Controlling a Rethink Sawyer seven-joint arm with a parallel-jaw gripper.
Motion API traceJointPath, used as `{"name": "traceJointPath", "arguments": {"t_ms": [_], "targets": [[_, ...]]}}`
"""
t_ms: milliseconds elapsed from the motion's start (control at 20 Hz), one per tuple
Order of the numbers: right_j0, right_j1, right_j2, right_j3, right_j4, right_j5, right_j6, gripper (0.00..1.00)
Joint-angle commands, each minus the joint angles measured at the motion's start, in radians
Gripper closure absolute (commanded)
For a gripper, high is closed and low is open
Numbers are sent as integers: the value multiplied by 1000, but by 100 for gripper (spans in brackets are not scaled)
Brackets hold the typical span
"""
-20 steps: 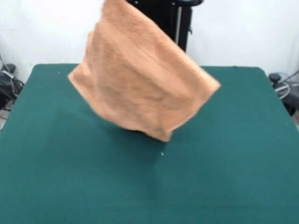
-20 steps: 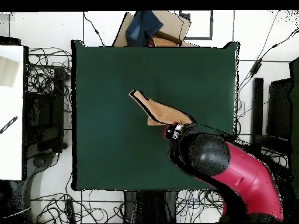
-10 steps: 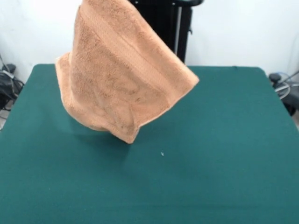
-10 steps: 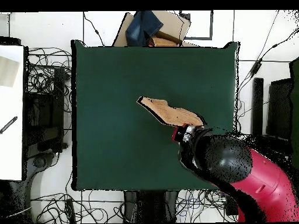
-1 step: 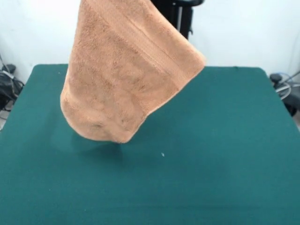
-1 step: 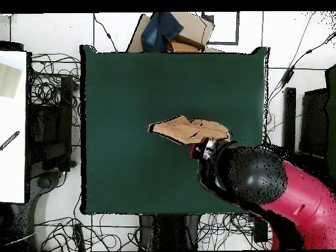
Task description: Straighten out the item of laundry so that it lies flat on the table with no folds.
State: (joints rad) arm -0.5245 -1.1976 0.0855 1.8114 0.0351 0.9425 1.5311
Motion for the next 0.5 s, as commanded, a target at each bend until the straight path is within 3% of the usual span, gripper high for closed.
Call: {"name": "traceJointPath", "arguments": {"t_ms": [50,200,500], "targets": [[-8,5,113,-110,-54,174,-148,100],[-9,55,136,-177,-72,173,-131,100],[16,132,163,-257,-145,-5,-89,100]]}}
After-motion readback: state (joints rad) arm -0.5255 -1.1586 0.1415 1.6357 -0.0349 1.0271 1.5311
